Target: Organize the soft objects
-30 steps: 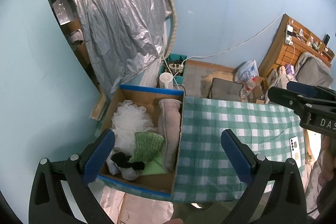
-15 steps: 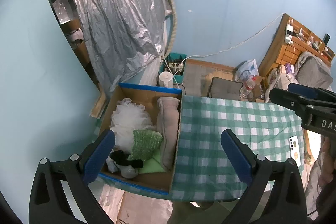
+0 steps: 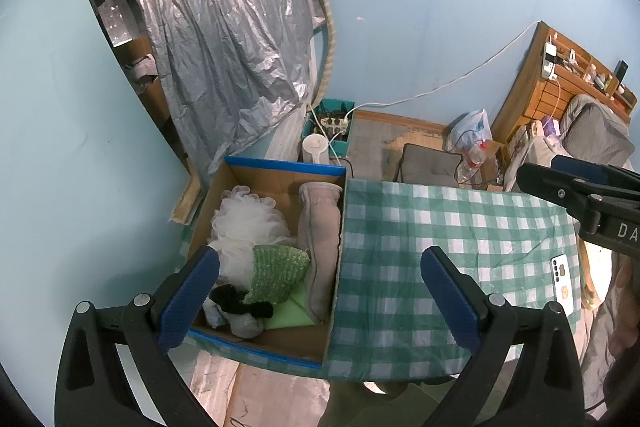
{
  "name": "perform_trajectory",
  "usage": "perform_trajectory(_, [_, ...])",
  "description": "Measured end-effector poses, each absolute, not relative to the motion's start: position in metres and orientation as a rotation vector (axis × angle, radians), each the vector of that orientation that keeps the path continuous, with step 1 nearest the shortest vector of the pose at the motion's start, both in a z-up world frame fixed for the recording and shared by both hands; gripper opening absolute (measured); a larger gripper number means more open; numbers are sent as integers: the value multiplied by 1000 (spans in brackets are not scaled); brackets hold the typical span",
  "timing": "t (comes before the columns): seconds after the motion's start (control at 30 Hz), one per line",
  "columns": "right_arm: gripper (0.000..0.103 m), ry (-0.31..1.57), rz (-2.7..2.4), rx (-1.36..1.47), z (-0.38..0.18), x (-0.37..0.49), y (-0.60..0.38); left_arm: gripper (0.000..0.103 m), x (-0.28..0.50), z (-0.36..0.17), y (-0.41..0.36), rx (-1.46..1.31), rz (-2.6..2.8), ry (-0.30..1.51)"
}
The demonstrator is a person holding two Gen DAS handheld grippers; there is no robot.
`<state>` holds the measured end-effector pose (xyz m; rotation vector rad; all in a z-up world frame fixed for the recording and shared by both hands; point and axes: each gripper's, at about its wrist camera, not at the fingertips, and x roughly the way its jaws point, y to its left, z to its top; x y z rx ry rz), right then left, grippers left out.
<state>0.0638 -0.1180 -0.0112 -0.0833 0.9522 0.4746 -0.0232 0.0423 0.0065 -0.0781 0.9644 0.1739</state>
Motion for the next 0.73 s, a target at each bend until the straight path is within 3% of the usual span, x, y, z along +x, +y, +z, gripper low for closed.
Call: perform_trajectory(0.73, [71, 955, 475, -78, -12, 63, -118, 102, -24, 3, 47, -69, 183, 973])
